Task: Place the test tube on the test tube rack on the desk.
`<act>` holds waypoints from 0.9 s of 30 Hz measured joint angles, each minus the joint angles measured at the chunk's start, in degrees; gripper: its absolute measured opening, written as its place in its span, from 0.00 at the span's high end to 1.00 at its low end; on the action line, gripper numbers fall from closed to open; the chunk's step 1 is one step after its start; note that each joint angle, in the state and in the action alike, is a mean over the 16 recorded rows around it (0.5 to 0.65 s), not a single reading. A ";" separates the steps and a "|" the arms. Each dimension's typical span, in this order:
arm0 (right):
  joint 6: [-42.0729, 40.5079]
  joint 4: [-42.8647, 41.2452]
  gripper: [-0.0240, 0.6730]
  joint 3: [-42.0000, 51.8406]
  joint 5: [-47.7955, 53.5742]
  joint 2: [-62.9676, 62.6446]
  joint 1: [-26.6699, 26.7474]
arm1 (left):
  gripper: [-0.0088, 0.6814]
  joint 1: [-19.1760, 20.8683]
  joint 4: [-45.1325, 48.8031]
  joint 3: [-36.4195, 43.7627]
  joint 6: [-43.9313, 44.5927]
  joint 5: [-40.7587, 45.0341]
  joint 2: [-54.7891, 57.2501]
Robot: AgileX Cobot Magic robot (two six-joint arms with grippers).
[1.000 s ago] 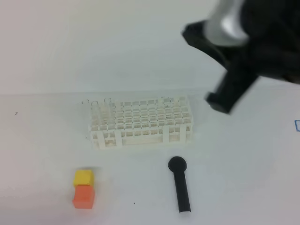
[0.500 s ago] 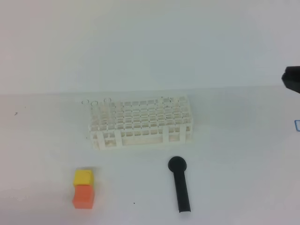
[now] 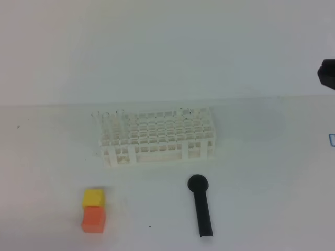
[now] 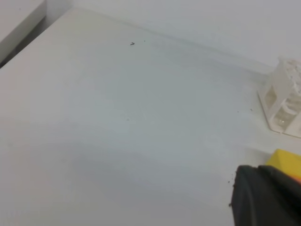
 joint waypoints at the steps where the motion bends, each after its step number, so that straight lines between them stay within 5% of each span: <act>1: 0.23 0.11 0.97 0.30 0.04 -0.05 -0.53 | 0.99 0.00 0.01 0.12 0.00 -0.05 0.00; 12: 3.44 4.08 0.97 13.49 0.38 -8.01 -16.22 | 0.99 -0.02 0.05 0.83 0.03 -0.42 -0.27; 27: 17.28 0.66 0.97 46.92 -3.58 -42.94 -40.71 | 0.99 -0.01 0.05 0.59 0.02 -0.31 -0.06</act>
